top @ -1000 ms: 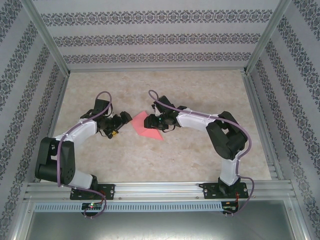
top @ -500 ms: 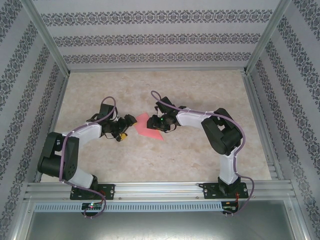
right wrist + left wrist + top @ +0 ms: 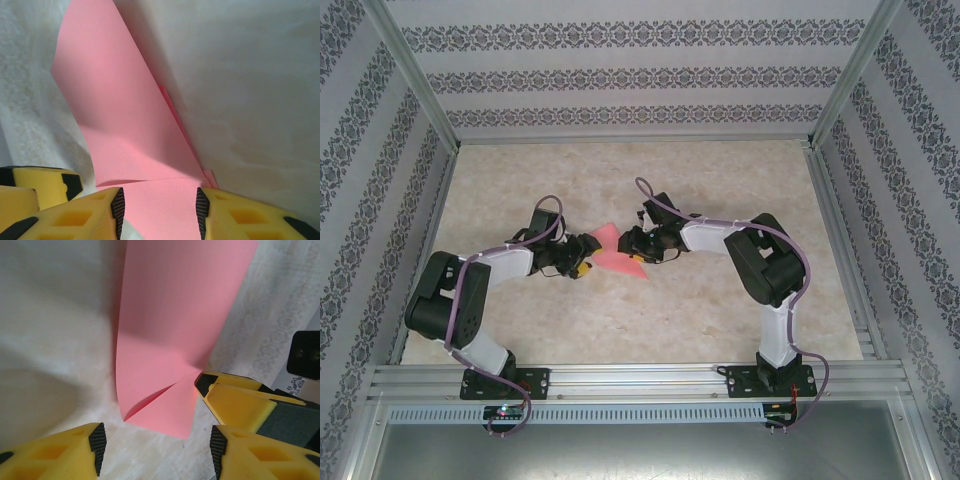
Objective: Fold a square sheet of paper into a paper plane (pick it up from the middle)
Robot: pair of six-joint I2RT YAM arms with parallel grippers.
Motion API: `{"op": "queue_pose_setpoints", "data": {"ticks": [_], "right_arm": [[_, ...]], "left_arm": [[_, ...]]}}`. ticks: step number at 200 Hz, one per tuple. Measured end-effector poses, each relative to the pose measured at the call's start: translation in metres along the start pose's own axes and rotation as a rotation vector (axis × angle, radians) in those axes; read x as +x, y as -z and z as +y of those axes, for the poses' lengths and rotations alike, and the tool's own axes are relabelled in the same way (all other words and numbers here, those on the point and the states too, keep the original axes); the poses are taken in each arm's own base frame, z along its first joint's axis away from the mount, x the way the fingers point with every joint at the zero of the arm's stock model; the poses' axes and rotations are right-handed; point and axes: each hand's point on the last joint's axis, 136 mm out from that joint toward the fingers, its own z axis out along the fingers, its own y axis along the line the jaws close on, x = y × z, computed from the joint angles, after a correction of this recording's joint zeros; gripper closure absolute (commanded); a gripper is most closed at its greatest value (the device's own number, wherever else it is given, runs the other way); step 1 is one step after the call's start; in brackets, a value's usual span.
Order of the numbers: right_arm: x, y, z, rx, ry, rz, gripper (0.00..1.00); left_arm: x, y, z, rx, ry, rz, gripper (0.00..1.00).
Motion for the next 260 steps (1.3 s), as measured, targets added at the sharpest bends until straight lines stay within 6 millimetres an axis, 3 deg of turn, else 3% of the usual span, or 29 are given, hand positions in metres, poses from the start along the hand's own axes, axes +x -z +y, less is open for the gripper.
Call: {"op": "queue_pose_setpoints", "data": {"ticks": [111,260], "right_arm": [[-0.003,0.000,0.002,-0.046,-0.024,0.001,0.55],[-0.001,0.001,0.005,-0.111,-0.025,0.010,0.51]], "left_arm": [[0.007,-0.017,0.009,-0.022,0.016,0.040,0.57],[-0.005,-0.022,-0.015,0.074,-0.050,0.015,0.76]]}}
